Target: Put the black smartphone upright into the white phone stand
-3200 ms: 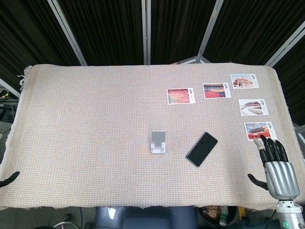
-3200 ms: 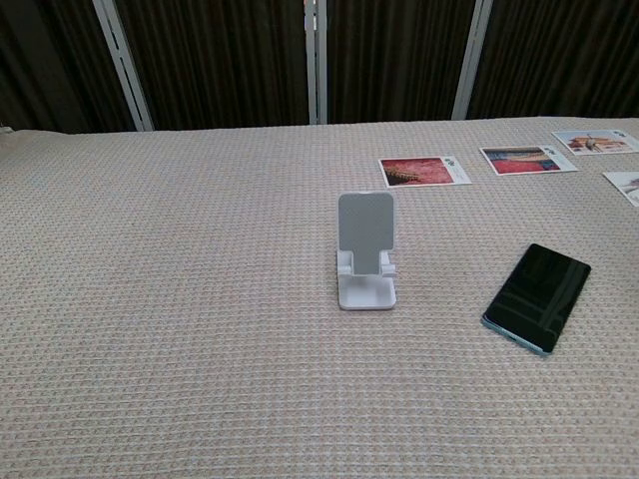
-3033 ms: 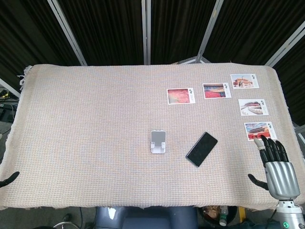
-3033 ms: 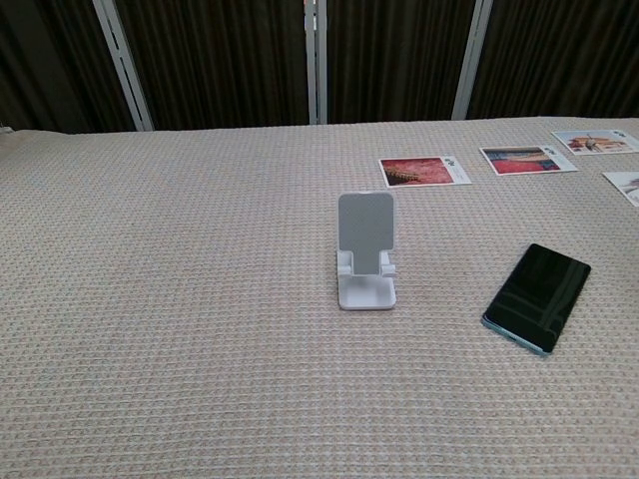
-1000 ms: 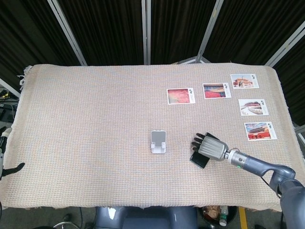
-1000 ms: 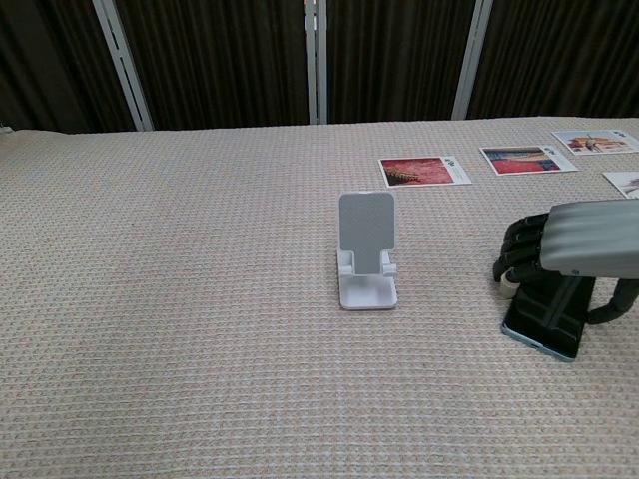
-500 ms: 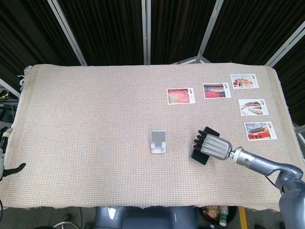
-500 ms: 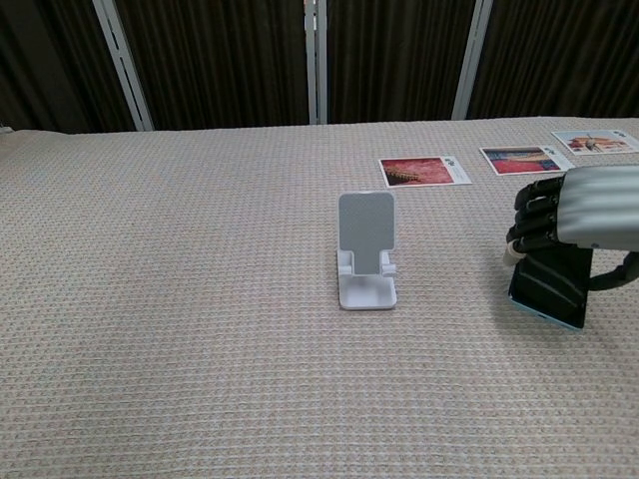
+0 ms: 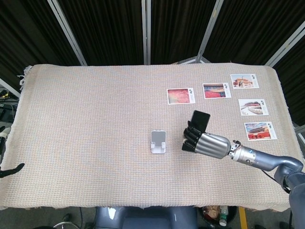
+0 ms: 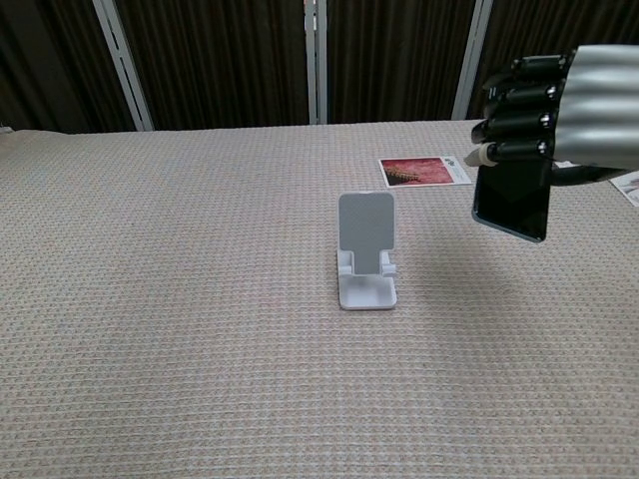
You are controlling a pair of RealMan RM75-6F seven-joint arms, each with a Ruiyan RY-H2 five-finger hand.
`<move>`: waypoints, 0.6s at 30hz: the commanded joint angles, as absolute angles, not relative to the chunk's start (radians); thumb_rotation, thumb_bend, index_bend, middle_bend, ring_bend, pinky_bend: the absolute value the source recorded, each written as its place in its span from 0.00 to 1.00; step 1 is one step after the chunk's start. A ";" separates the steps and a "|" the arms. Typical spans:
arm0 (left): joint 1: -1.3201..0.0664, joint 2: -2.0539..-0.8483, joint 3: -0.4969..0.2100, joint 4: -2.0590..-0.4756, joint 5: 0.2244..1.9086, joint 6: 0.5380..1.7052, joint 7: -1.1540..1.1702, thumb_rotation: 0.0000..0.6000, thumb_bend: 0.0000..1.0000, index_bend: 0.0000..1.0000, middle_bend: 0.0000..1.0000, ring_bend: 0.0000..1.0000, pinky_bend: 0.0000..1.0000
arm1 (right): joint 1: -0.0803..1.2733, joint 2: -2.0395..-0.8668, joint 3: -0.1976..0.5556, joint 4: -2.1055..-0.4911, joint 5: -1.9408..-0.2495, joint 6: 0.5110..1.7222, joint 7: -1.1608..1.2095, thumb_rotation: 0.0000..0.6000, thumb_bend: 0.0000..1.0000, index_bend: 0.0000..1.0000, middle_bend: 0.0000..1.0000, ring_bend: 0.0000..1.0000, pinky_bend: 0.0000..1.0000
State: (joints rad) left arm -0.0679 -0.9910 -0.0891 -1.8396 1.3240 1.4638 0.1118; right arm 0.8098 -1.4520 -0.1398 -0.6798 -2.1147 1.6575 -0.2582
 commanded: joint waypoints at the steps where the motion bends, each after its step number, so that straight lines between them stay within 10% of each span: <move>1: -0.066 -0.987 -0.088 -1.841 1.322 1.463 0.103 1.00 0.00 0.00 0.00 0.00 0.00 | 0.913 -1.360 -0.112 -0.938 -2.164 1.553 -0.454 1.00 0.15 0.49 0.44 0.32 0.25; 18: -0.079 -0.978 -0.102 -1.809 1.251 1.412 0.075 1.00 0.00 0.00 0.00 0.00 0.00 | 1.004 -1.408 0.025 -1.263 -2.048 1.059 -0.929 1.00 0.15 0.48 0.40 0.22 0.21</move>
